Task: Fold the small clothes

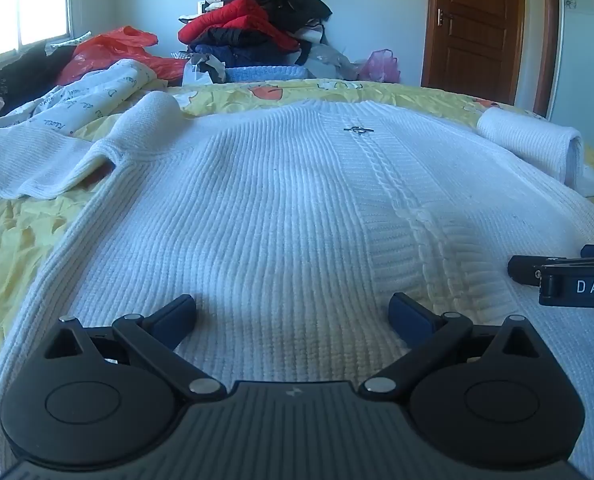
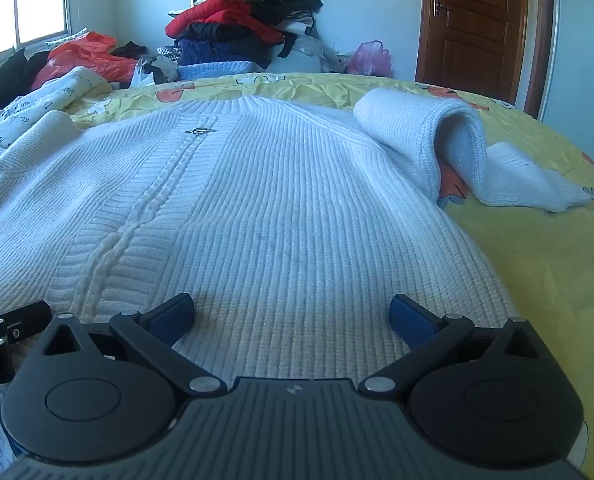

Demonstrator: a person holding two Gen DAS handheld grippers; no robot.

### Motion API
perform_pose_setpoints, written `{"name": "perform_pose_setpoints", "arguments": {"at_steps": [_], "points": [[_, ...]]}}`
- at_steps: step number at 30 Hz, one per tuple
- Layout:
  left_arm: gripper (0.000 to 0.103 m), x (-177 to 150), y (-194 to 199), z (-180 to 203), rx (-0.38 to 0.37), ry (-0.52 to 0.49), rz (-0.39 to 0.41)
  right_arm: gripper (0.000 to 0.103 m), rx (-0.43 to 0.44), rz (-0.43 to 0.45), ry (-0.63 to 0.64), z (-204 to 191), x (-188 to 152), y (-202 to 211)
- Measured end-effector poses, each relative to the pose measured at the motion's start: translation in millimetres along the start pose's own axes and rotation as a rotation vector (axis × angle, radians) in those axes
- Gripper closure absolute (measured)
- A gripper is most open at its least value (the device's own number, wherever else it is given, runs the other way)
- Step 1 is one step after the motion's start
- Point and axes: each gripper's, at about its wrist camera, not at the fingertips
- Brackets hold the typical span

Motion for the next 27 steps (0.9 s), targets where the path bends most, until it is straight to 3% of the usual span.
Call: {"name": "perform_pose_setpoints", "arguments": {"at_steps": [27], "points": [[0.000,0.7,-0.2,-0.8,-0.010,0.008,-0.001,0.001,0.000,0.000,0.000,-0.3,0.2,-0.7]]}}
Point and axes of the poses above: each gripper's, at about its wrist camera, not at the fingertips, and y roughly against the way its jaws point, z to its right, x to its top, and after that the axes turned 12 degrees about y, right-handed
